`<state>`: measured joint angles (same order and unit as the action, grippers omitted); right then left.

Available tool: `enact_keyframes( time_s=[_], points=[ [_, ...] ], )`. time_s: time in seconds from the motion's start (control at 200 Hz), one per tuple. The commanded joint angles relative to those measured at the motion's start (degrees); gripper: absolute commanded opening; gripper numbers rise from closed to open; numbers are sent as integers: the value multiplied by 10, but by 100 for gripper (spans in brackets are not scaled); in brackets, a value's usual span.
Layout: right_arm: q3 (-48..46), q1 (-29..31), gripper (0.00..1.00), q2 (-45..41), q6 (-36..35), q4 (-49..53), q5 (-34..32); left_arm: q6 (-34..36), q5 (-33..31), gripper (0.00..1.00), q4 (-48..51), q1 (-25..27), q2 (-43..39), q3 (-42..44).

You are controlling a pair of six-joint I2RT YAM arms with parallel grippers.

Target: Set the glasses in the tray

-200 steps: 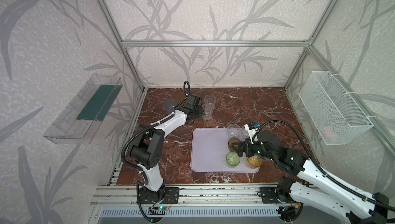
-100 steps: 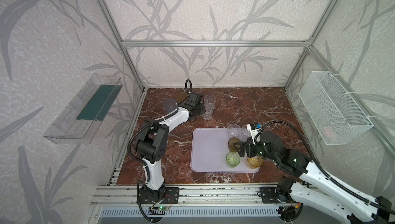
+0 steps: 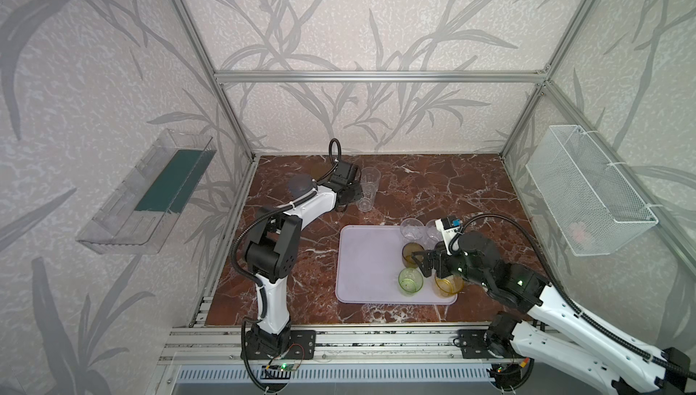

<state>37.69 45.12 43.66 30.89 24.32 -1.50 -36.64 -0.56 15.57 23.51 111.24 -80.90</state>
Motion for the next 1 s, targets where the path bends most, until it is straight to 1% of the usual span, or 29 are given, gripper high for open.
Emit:
enact_keyframes(
  time_s=[0.0, 0.06, 0.145, 0.21, 0.24, 0.425, 0.625, 0.785, 0.995],
  points=[
    [-6, -5, 99, -11, 5, 9, -10, 9, -15, 24, 16, -2, 14, -21],
    [-8, -6, 99, -13, 5, 9, -10, 9, -13, 24, 18, -2, 18, -25],
    [-9, -8, 99, -13, 5, 9, -10, 10, -9, 20, 17, -1, 22, -28],
    [-10, -10, 99, -13, 5, 10, -10, 10, -7, 13, 18, -1, 24, -32],
    [-10, -10, 99, -13, 5, 11, -9, 10, -7, 11, 19, -1, 25, -32],
    [-11, -14, 99, -15, 5, 13, -7, 12, -1, 11, 25, -1, 26, -38],
    [-14, -19, 99, -16, 7, 13, -7, 13, 6, 9, 33, 3, 27, -43],
    [-16, -21, 99, -18, 7, 13, -5, 17, 8, 1, 41, 5, 28, -43],
    [-17, -22, 99, -22, 8, 18, -5, 18, 11, 0, 47, 7, 20, -41]
  ],
)
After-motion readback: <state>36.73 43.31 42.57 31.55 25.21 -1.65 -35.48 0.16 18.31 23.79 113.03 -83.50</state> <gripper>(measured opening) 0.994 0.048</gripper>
